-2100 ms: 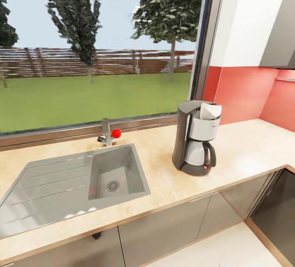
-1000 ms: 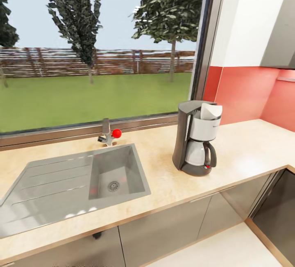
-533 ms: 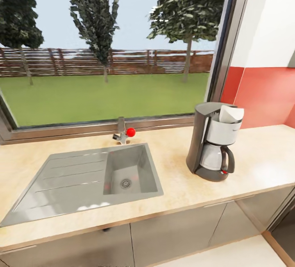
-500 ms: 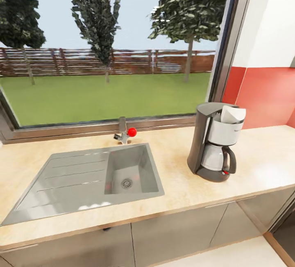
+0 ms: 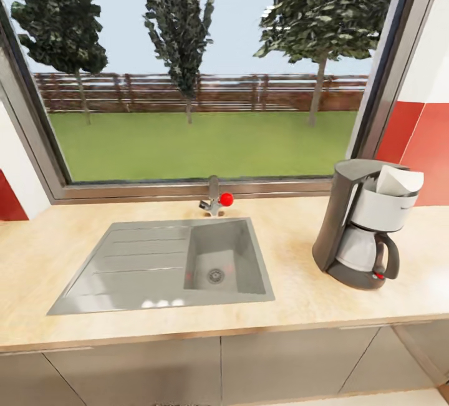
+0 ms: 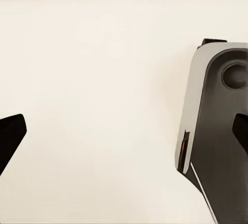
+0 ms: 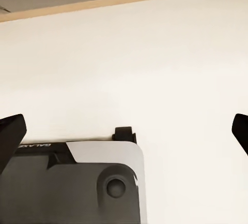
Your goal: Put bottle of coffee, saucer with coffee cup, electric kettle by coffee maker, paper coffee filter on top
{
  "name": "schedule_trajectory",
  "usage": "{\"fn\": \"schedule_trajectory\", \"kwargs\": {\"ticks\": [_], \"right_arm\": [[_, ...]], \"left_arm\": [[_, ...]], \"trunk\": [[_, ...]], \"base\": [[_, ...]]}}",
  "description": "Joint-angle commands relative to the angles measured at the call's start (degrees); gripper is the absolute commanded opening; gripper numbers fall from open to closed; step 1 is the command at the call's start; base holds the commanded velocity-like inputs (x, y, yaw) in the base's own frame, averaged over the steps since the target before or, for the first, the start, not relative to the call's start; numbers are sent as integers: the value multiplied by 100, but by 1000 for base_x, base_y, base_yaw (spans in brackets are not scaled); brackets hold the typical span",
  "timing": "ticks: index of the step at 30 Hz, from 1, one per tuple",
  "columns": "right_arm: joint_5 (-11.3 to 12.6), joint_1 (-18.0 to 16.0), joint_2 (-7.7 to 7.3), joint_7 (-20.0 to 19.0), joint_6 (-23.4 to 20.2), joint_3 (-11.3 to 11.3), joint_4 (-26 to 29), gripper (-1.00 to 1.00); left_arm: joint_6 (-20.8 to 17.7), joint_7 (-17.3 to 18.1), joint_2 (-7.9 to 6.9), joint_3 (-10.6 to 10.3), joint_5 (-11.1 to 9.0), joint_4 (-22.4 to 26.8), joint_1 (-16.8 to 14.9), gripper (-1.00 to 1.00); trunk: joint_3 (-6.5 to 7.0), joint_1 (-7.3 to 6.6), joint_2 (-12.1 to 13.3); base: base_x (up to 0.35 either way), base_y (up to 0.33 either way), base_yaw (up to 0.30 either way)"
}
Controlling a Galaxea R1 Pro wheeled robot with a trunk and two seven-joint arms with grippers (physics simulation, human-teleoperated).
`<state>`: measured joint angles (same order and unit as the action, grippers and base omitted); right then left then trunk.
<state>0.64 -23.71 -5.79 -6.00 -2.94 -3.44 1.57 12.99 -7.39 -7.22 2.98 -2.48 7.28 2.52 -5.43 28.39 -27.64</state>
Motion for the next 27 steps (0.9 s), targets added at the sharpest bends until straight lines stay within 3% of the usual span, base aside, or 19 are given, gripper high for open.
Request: {"fn": "schedule_trajectory", "kwargs": {"ticks": [1,8,15,17,23,27], "right_arm": [[7,-2,-1,-19,-31,-34,10,100],[-10,-2,2,-19,-38,-32,-2,100],[-57,177,-64,-16,-47,-27,-23,100],[-159,261,-67,-15,-48,-23,-24,100],[-958,521,-65,-23,-41,-25,-23,100],[-1071,558,-68,-20,-39,-25,-24,100]], "left_arm": [[10,10,2,27,-29,10,2,100],[3,10,2,27,-33,10,-6,100],[-6,10,1,27,-33,6,-6,100],[-7,10,-2,27,-33,7,-6,100],[-15,10,-7,24,-33,3,-14,100],[-19,10,-34,19,-33,-3,-15,100]], "trunk": [[-13,2,-9],[-37,2,-9],[-70,2,-9],[-80,2,-9],[-110,2,-9],[-130,2,-9]], "base": [[0,0,273],[-7,19,272],[-62,230,267],[-68,289,265],[-19,298,260],[-1,306,247]]}}
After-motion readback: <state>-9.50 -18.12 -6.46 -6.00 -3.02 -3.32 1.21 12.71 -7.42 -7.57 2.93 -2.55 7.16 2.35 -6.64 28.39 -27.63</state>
